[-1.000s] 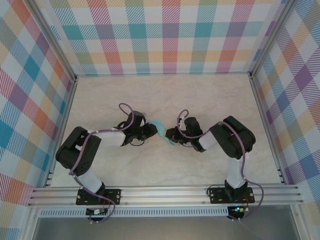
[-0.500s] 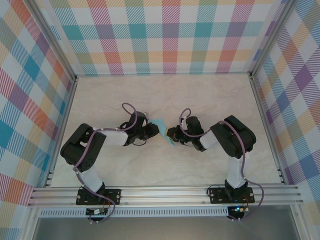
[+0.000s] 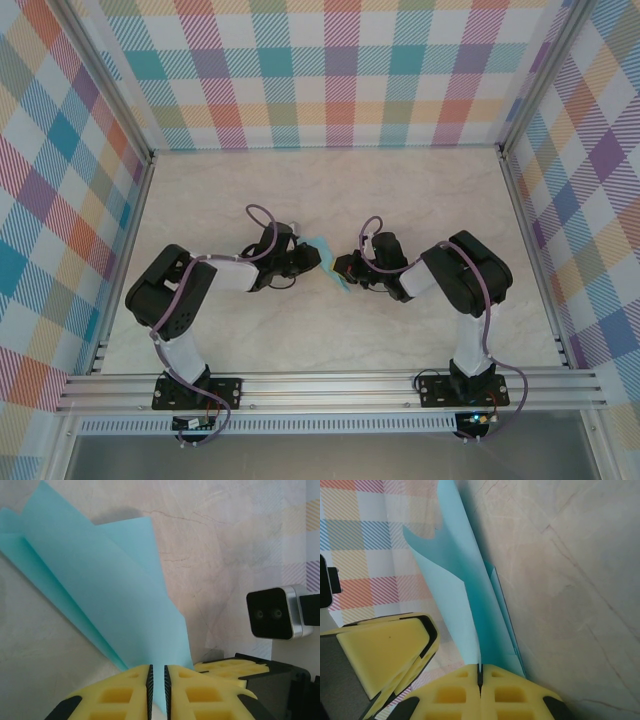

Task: Fold a paper plane with a square sheet of paper (pick it up from the middle)
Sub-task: Fold the wing for the fifth time at the center of the table.

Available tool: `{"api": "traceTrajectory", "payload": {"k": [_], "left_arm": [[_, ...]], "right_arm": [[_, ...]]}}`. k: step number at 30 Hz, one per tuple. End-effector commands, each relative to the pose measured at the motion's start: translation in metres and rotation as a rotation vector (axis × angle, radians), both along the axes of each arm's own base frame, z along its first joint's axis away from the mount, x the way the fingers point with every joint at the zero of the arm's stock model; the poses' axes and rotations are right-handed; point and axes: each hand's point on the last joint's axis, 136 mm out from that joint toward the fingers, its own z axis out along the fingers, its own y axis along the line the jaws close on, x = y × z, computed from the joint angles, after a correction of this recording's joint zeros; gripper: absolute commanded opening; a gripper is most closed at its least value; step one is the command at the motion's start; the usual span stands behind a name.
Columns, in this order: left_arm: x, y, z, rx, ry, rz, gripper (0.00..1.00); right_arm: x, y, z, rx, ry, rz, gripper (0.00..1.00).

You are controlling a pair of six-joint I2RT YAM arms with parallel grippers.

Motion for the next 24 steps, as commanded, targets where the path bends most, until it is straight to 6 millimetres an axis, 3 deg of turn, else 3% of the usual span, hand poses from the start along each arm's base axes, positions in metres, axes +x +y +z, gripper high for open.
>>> {"api": "traceTrajectory", "payload": {"k": [1,24], "left_arm": [[0.008,-0.01,0.007,-0.015,-0.045,-0.029,0.16],[0.013,-0.013,-0.008,0.024,-0.03,-0.045,0.14]], "right_arm": [[-0.012,-0.023,-0.045,-0.114,0.147,-0.053,0.0],[-0.013,-0.026,-0.052,-0.127,0.186,-0.057,0.0]]}}
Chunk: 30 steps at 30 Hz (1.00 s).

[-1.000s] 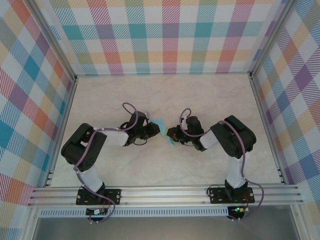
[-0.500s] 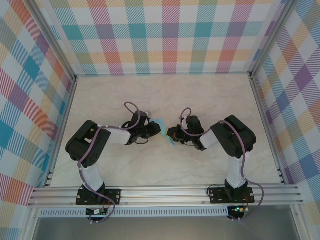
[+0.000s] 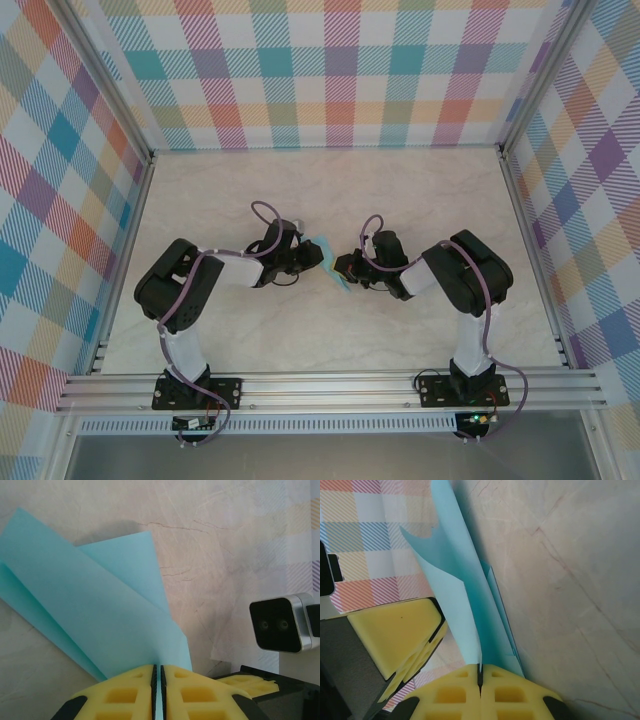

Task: Fold a paper plane with a square sheet of paper (pick it up from the middle)
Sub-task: Fold the wing for the fifth time at the center of the table.

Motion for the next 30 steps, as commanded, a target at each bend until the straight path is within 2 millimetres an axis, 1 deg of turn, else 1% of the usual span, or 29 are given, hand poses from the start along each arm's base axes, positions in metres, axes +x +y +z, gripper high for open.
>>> {"api": "traceTrajectory", "payload": {"k": [1,19,22,23,27,30], "left_arm": [[0.003,-0.007,-0.001,0.008,-0.019,-0.029,0.13],[0.005,-0.004,-0.015,0.058,0.006,-0.029,0.12],[0.004,-0.001,-0.02,0.086,0.028,-0.025,0.12],[0.003,0.0,-0.022,0.099,0.037,-0.026,0.12],[0.0,0.004,-0.032,0.137,0.078,-0.029,0.11],[-0.002,0.005,-0.036,0.153,0.101,-0.034,0.11]], "right_arm": [[-0.015,-0.025,-0.051,-0.132,0.156,-0.052,0.0],[-0.019,-0.026,-0.057,-0.142,0.184,-0.049,0.0],[-0.016,-0.024,-0.053,-0.137,0.167,-0.04,0.0],[-0.019,-0.025,-0.054,-0.147,0.179,-0.033,0.0],[-0.017,-0.021,-0.044,-0.142,0.155,0.002,0.0],[-0.015,-0.016,-0.031,-0.133,0.113,0.039,0.06]]}}
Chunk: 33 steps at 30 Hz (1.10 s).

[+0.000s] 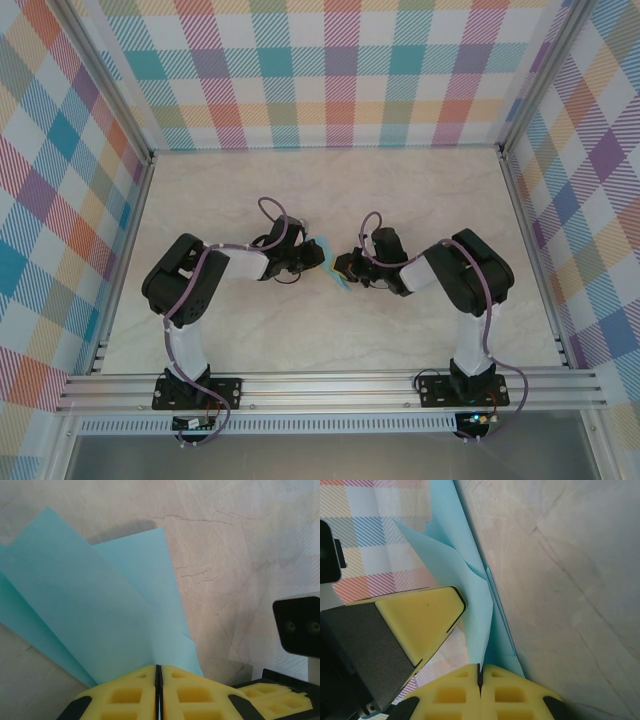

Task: Fold a paper plane with a square sheet of paper (pick it up from the middle)
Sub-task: Fold the wing for the fifth time at the center of the table.

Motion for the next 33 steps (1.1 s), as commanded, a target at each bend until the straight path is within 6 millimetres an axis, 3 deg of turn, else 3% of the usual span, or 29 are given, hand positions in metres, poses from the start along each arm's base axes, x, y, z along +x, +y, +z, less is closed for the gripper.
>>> {"api": "traceTrajectory", "payload": {"k": [1,9,26,33], "left_arm": [[-0.007,0.008,-0.022,0.085,0.056,-0.005,0.11],[-0.009,0.008,-0.029,0.093,0.087,-0.005,0.1],[-0.01,0.003,-0.03,0.068,0.105,-0.01,0.1],[-0.011,0.002,-0.031,0.06,0.11,-0.009,0.1]], "right_arm": [[-0.014,-0.016,-0.025,-0.115,0.058,0.021,0.08],[-0.013,-0.009,0.018,-0.114,-0.126,0.147,0.26],[-0.007,-0.027,0.028,-0.271,-0.225,0.145,0.35],[-0.007,-0.026,0.03,-0.292,-0.235,0.176,0.37]]}}
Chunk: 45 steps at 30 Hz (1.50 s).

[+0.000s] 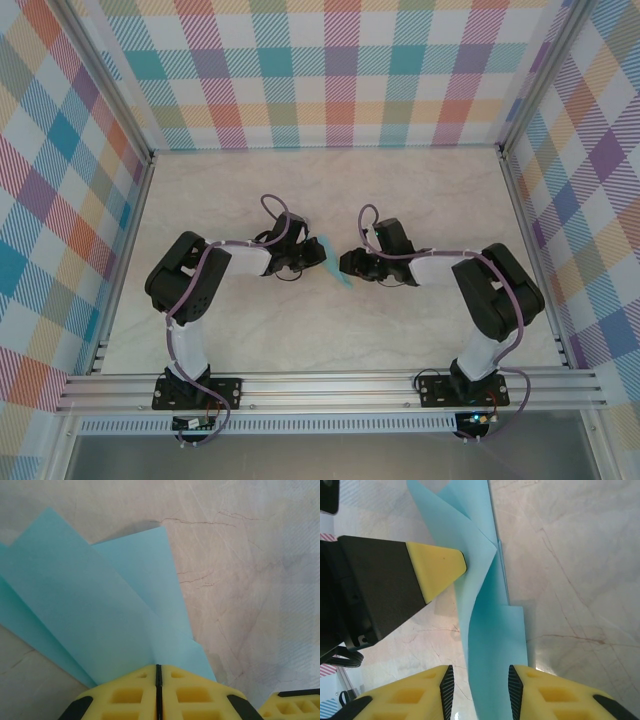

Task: Fold a paper plane with a square sheet of paper (pick it up from the middle)
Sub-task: Fold the wing for the fifth time at the center of the table.

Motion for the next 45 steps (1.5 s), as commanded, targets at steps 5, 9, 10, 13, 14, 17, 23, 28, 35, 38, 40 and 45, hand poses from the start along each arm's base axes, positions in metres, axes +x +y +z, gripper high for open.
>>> {"api": "traceTrajectory", "payload": {"k": [5,9,10,13,14,17,23,28,35,38,40,45], "left_arm": [[-0.014,0.006,-0.03,0.051,0.084,0.001,0.1],[-0.013,0.006,-0.029,0.047,0.084,0.003,0.1],[-0.013,0.006,-0.029,0.047,0.086,0.005,0.1],[-0.013,0.006,-0.029,0.046,0.086,0.006,0.1],[-0.013,0.006,-0.029,0.045,0.085,0.006,0.1],[-0.013,0.005,-0.029,0.043,0.085,0.005,0.1],[-0.013,0.005,-0.029,0.041,0.088,0.008,0.1],[-0.013,0.004,-0.028,0.038,0.087,0.009,0.1],[-0.012,0.003,-0.026,0.032,0.084,0.007,0.1],[-0.011,0.003,-0.023,0.03,0.079,0.007,0.1],[-0.01,0.002,-0.019,0.028,0.071,0.006,0.1],[-0.005,0.0,-0.008,0.029,0.045,-0.001,0.1]], "right_arm": [[0.005,0.006,0.005,-0.038,-0.03,0.051,0.37],[0.005,0.011,-0.002,-0.057,-0.017,0.066,0.37],[0.005,0.011,-0.004,-0.061,-0.013,0.068,0.37],[0.004,0.014,-0.007,-0.065,-0.006,0.081,0.36],[0.003,0.016,-0.008,-0.066,-0.004,0.089,0.36],[0.001,0.021,-0.01,-0.078,-0.001,0.11,0.35],[0.001,0.023,-0.02,-0.119,0.01,0.123,0.33],[-0.001,0.024,-0.027,-0.134,0.016,0.136,0.28],[-0.002,0.026,-0.029,-0.121,0.024,0.144,0.14],[-0.003,0.028,-0.027,-0.101,0.024,0.142,0.1],[-0.003,0.029,-0.027,-0.086,0.027,0.139,0.08],[-0.003,0.027,-0.027,-0.03,0.05,0.12,0.01]]}}
